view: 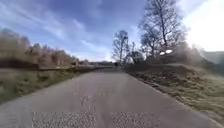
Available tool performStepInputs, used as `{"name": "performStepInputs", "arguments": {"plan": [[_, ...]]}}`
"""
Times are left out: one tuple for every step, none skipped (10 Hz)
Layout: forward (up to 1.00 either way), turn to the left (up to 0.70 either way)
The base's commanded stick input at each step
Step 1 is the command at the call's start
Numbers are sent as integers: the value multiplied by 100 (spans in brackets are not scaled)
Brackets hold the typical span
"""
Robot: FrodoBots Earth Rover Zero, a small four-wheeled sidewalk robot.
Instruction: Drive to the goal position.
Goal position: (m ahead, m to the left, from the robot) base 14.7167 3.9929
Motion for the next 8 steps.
{"name": "performStepInputs", "arguments": {"plan": [[100, 0], [100, 0], [100, 0], [100, 0], [100, 0], [100, 0], [100, 0], [100, 0]]}}
